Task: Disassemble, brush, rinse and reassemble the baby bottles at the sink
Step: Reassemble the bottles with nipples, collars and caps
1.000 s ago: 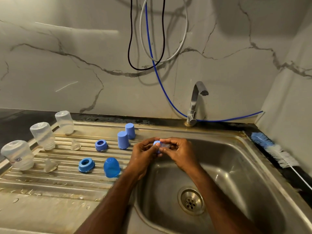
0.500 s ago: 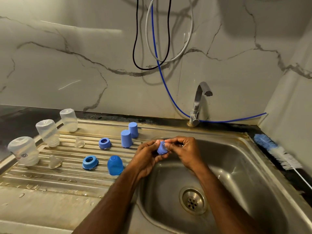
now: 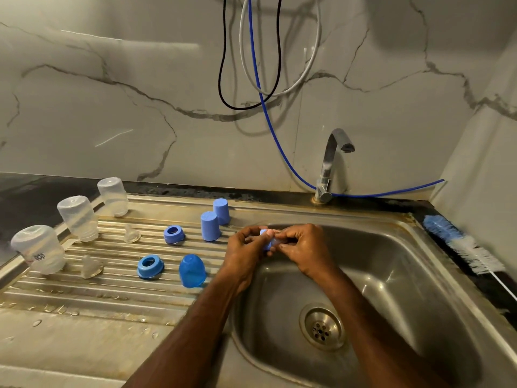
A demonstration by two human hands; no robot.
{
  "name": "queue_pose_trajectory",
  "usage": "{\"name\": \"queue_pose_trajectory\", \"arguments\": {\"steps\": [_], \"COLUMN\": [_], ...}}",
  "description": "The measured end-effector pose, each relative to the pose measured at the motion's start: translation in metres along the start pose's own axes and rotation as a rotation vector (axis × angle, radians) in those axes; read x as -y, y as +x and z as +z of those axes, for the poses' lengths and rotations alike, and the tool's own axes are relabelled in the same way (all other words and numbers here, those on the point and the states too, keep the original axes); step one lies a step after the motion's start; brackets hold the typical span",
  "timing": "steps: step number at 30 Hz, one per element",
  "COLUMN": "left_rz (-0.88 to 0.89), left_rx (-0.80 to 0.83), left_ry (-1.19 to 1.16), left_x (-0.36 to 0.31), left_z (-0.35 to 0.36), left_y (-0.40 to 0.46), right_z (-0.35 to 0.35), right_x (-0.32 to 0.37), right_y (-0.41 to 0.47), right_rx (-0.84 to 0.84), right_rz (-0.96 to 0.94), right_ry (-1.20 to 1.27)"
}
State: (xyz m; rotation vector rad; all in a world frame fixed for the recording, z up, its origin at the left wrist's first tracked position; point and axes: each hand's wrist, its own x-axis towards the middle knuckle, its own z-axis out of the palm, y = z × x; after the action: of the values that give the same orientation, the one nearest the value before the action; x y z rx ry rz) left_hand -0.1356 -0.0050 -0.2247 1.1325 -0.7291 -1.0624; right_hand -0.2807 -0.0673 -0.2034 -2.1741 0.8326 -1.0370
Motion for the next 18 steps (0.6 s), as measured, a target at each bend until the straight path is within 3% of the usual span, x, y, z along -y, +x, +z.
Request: {"name": "queue_pose_trajectory", "arguments": {"steps": [3, 7, 12, 18], "left_rz": [-0.040, -0.268, -0.254, -0.238], "left_rx": [0.002, 0.098, 0.162, 0.175], "left_ry": [-0.069, -0.306, -0.197, -0.083], "left_x": [-0.003, -0.014, -0.014, -0.013], "left_z": [0.001, -0.003, -0.002, -0.005], "left_y": [-0.001, -0.004, -0.006, -0.011], "right_z": [0.002, -0.008, -0.012, -0.004], "right_x": [0.003, 0.002, 0.008, 0.009], "right_y": [0.000, 0.000, -0.006, -0.010], "right_rx": [-0.017, -0.008, 0.082, 0.060], "right_rz": [-0.010, 0.122, 0.136, 0.119], "right_ry": [0.050, 0.428, 0.465, 0.508]}}
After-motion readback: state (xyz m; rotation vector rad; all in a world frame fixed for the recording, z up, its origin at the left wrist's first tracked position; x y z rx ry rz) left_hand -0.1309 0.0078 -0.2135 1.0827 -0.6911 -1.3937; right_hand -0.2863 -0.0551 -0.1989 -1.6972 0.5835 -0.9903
